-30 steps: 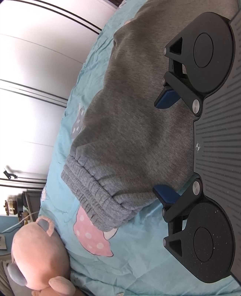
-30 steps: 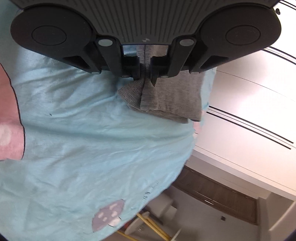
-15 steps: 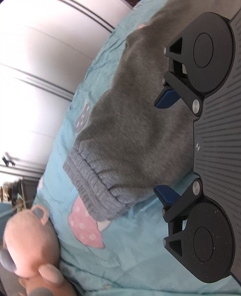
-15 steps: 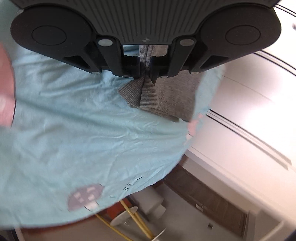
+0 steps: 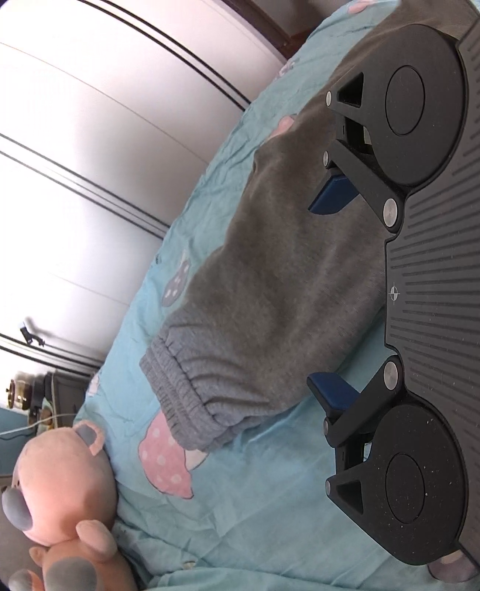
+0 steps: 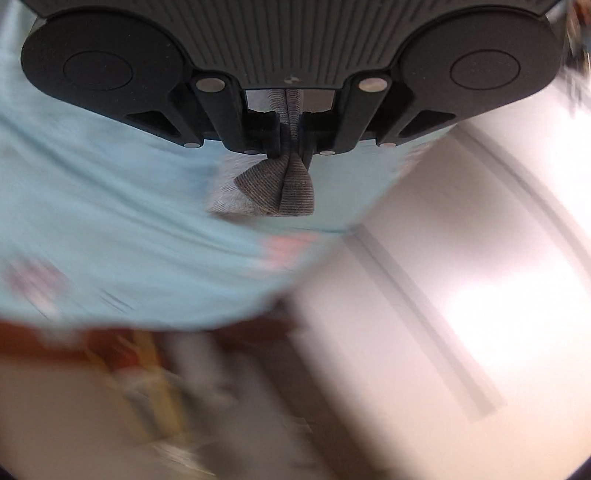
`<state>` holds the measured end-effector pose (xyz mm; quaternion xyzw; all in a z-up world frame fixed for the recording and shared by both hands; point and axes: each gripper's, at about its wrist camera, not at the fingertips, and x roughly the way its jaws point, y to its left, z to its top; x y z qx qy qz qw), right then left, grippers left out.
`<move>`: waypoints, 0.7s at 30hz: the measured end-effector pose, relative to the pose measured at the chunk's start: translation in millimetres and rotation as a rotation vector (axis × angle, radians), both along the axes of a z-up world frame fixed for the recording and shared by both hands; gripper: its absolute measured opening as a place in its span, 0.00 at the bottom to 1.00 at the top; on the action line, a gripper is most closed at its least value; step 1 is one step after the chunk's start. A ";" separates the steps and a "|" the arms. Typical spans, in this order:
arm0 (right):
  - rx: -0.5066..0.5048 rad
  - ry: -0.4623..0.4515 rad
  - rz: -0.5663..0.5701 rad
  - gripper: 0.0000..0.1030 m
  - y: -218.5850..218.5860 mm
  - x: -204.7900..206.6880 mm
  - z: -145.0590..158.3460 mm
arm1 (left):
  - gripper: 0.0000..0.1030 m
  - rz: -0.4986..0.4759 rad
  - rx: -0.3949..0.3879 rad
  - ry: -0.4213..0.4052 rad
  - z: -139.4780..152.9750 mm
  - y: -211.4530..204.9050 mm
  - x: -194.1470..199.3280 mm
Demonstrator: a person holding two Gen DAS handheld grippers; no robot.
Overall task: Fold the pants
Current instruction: 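Lift the grasped leg corner with the right gripper toward the waistband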
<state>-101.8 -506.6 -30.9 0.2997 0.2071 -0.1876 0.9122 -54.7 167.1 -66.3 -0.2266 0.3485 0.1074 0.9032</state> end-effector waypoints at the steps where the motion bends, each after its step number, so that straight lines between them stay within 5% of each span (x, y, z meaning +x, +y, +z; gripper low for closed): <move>1: -0.066 -0.012 0.089 0.08 27.9 15.7 15.9 | 0.93 0.004 0.001 0.004 0.1 -1.0 -0.3; 4: -0.224 -0.021 0.434 0.08 131.2 59.6 38.3 | 0.93 0.021 0.005 0.009 -1.4 -0.1 -3.2; 6: -0.303 0.020 0.647 0.08 200.4 81.2 24.3 | 0.93 0.016 -0.003 0.015 -4.7 0.6 -4.2; 11: -0.458 0.373 1.016 0.09 332.5 102.3 -98.3 | 0.93 -0.001 0.022 0.049 -15.0 -4.0 -2.2; 14: -0.588 0.343 1.012 0.09 353.4 82.2 -124.8 | 0.93 -0.028 0.046 0.052 -20.9 -7.5 -0.7; 18: -0.351 0.294 0.950 0.08 324.2 91.8 -100.6 | 0.93 -0.088 0.000 0.043 -27.4 -14.0 4.6; 21: -0.320 0.210 0.972 0.08 313.9 75.9 -81.2 | 0.93 -0.171 -0.007 0.011 -26.3 -27.2 6.7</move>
